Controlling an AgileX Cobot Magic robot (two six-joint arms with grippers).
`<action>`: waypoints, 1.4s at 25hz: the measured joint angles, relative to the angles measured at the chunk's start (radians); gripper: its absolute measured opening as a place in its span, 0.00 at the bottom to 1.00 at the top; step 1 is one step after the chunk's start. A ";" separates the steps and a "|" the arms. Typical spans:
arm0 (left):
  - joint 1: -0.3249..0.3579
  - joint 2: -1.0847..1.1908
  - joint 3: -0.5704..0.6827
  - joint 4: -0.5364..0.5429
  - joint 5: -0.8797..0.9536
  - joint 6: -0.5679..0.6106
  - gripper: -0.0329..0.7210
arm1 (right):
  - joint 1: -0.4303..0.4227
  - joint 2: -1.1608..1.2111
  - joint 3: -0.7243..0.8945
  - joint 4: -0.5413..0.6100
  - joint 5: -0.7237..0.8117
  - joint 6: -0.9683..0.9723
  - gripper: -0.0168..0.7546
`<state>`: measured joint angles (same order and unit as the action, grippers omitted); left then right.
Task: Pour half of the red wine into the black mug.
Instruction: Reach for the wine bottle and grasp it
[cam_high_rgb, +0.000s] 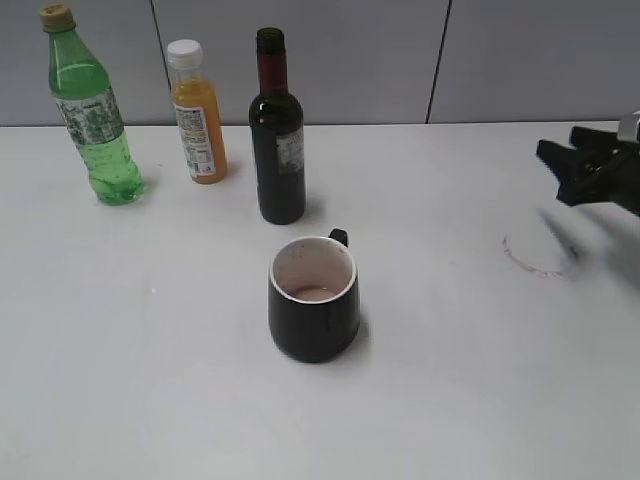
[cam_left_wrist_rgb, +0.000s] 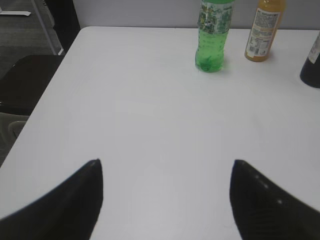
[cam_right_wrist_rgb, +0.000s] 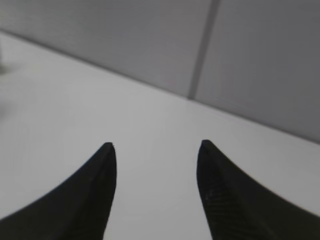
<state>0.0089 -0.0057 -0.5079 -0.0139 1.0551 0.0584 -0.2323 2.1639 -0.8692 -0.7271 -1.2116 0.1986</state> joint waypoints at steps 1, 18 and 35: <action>0.000 0.000 0.000 0.000 0.000 0.000 0.83 | 0.006 0.000 0.000 0.118 0.000 -0.036 0.63; 0.000 0.000 0.000 0.000 0.000 0.000 0.83 | 0.019 -0.144 -0.411 0.557 0.910 -0.120 0.88; 0.000 0.000 0.000 0.000 0.000 0.000 0.83 | 0.047 -0.284 -0.908 0.922 2.394 -0.326 0.79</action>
<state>0.0089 -0.0057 -0.5079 -0.0139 1.0551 0.0584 -0.1849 1.8799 -1.7769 0.1949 1.1827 -0.1275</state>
